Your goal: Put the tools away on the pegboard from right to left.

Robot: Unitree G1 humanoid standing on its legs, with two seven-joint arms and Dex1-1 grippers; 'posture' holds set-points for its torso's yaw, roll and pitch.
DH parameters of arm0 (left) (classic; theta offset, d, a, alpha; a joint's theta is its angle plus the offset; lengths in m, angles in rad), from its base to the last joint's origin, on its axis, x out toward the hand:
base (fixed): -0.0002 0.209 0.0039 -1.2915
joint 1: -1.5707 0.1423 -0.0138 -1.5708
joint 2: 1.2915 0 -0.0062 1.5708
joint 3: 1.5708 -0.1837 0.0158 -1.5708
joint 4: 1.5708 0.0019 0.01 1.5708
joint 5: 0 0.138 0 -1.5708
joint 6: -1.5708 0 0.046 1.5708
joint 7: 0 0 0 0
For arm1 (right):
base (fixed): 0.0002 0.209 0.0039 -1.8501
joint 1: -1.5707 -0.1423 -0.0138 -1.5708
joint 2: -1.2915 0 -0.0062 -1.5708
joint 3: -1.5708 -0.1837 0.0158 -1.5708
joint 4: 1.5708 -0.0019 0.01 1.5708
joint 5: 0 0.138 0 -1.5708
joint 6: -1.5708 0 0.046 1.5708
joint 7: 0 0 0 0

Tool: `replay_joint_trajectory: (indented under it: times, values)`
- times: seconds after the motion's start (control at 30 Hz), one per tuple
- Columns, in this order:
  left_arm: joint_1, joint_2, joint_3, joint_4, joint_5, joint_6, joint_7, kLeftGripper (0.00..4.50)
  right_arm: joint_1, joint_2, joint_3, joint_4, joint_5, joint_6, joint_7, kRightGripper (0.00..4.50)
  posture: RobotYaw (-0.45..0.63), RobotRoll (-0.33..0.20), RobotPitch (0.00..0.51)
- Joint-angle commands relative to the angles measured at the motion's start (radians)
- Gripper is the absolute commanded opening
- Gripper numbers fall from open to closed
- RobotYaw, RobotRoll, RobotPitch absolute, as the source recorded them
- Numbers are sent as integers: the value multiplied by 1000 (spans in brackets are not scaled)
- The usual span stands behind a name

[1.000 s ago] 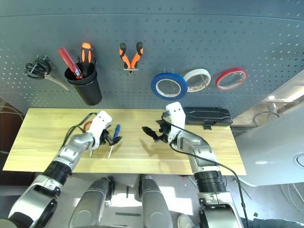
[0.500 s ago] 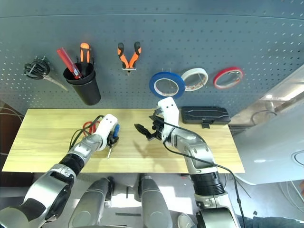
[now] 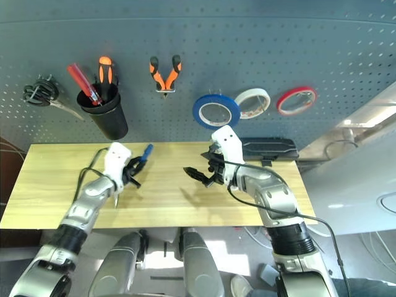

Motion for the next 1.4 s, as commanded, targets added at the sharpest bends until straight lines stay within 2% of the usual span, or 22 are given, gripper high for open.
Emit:
replay_joint_trajectory:
  times: [0.03, 0.2, 0.3, 0.43, 0.63, 0.73, 0.87, 1.03, 1.27, 1.33, 1.4]
  values:
    - [49, 20, 9, -190, -104, 13, -66, 557, -30, 23, 25, 5, 20, -25, 30, 4500, -2, 0, 257]
    - [25, -2, 37, -369, -217, 106, -11, 557, -87, 64, 53, 26, 13, -89, 60, 4500, 22, 0, 253]
    - [-60, -30, 86, -447, -294, 166, 72, 557, -117, 86, 71, 34, 3, -129, 73, 4500, 40, 0, 251]
    - [-160, -44, 178, -465, -410, 203, 132, 557, -140, 111, 87, 34, 3, -175, 89, 4500, 46, 0, 249]
    - [-320, -15, 263, -495, -500, 235, 225, 557, -163, 139, 97, 25, 7, -239, 118, 4500, 47, 0, 249]
    - [-415, 18, 300, -448, -482, 212, 254, 557, -192, 172, 86, 20, 19, -264, 113, 4500, 47, 0, 246]
    - [-448, 16, 305, -339, -422, 133, 250, 557, -210, 195, 79, 26, 23, -279, 105, 4500, 49, 0, 243]
    - [-438, -22, 254, -202, -323, 36, 244, 557, -221, 210, 71, 37, 15, -302, 80, 4500, 30, 0, 243]
    - [-407, -34, 200, -156, -255, 46, 247, 557, -228, 217, 57, 32, 21, -299, 50, 4500, 21, 0, 243]
    - [-411, -15, 180, -180, -249, 55, 219, 1309, -219, 210, 54, 26, 23, -293, 48, 4500, 19, 0, 246]
    - [-416, 10, 161, -233, -289, 114, 182, 1938, -205, 194, 47, 31, 21, -293, 50, 4500, 20, 0, 248]
